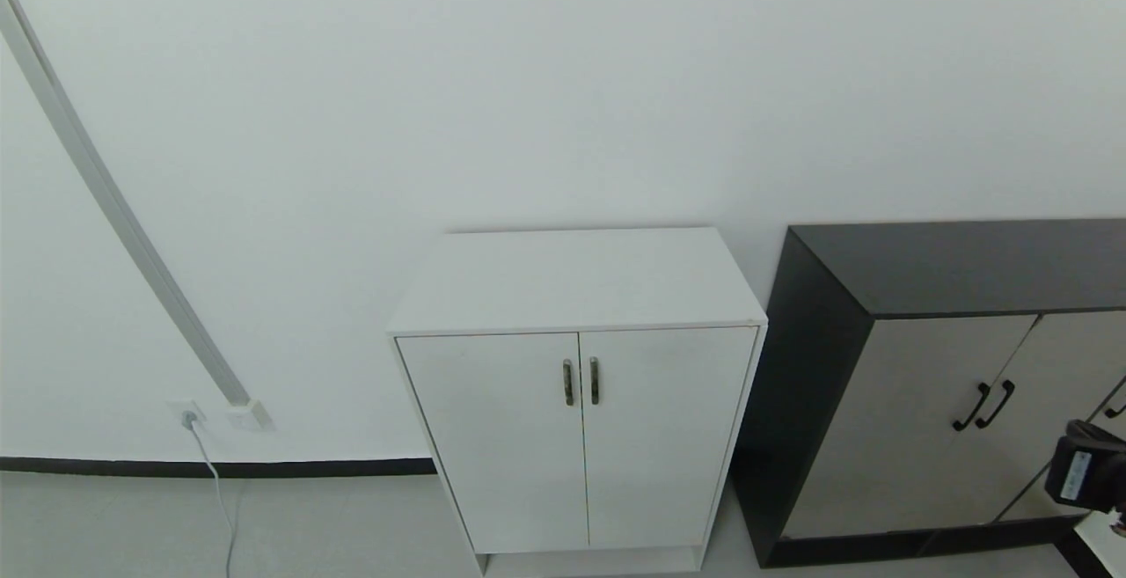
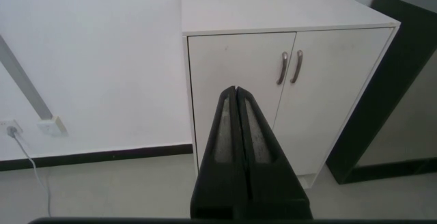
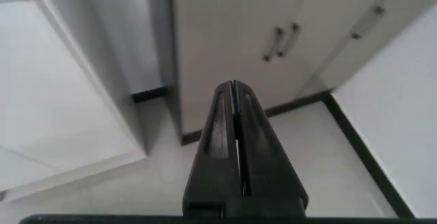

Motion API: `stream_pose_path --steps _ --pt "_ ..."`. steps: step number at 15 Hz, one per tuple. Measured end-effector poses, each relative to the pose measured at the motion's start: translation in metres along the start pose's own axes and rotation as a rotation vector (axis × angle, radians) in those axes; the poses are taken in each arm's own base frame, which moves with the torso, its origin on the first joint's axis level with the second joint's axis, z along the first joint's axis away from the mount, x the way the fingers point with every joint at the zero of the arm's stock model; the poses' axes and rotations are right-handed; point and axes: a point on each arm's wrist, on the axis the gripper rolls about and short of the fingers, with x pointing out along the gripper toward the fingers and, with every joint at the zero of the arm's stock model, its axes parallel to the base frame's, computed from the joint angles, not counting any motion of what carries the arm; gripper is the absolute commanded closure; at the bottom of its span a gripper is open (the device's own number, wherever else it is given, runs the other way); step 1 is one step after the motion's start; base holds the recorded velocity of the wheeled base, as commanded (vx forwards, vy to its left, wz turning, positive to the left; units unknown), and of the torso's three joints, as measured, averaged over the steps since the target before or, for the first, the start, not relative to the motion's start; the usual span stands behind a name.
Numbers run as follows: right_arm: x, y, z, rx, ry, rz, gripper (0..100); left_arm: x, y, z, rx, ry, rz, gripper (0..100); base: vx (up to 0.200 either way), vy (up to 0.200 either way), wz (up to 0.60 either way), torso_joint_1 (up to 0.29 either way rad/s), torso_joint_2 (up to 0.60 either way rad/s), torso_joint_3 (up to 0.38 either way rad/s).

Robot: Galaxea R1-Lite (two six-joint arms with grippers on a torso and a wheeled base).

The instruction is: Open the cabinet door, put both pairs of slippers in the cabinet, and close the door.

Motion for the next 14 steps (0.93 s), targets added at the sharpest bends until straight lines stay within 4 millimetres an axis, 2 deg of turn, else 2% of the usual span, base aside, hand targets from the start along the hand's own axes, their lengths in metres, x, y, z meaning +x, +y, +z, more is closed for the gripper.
stream_pose_path --steps 3,7,11,14 --pt "-0.019 -0.021 -0.007 -0.016 0.017 -0.059 100 0.000 0.000 0.000 0.000 0.000 0.000 100 0.000 0.000 0.00 0.000 0.00 0.000" --pt "-0.058 -0.042 -0.018 -0.058 0.072 -0.054 100 0.000 0.000 0.000 0.000 0.000 0.000 100 0.000 0.000 0.00 0.000 0.00 0.000" --pt "-0.102 -0.057 -0.036 -0.071 0.104 0.098 100 0.000 0.000 0.000 -0.001 0.000 0.000 100 0.000 0.000 0.00 0.000 0.00 0.000" --pt "-0.128 -0.063 -0.052 -0.048 0.040 0.264 100 0.000 0.000 0.000 0.000 -0.001 0.000 100 0.000 0.000 0.00 0.000 0.00 0.000"
